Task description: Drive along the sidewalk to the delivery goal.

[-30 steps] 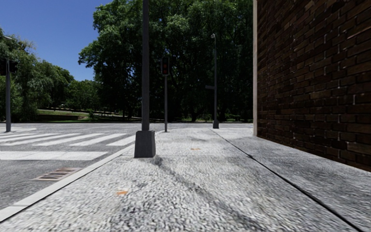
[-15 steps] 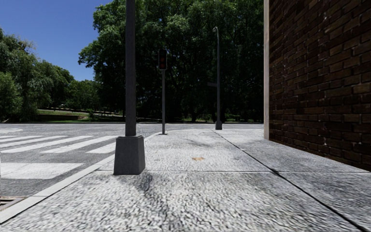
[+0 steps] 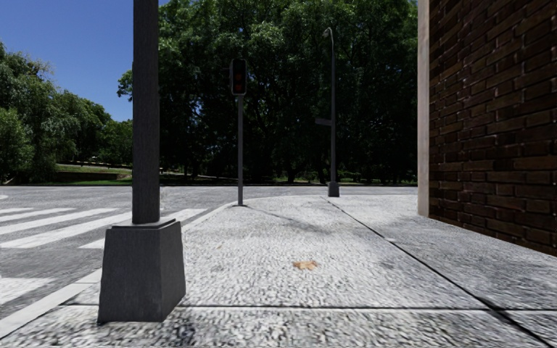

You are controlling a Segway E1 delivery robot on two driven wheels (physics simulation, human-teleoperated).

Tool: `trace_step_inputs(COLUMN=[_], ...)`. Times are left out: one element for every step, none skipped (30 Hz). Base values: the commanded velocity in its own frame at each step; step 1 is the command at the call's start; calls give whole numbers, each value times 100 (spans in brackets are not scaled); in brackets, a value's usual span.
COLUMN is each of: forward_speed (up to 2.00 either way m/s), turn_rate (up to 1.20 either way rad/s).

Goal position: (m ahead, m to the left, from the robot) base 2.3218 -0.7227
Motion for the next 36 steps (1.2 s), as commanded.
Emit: trace_step_inputs(forward_speed=[200,200,200,200,200,200,200,200,200,200,200,200,200,200,200,197,195,189,184,177,171,164,158,153,151,150,148,143,140,137,135,134,134,133,121,104], turn_rate=[0,0,0,0,0,0,0,0,0,0,0,0,0,0,0,0,0,0,0,0,0,0,0,0,0,0,0,0,0,0,0,0,0,0,0,0])
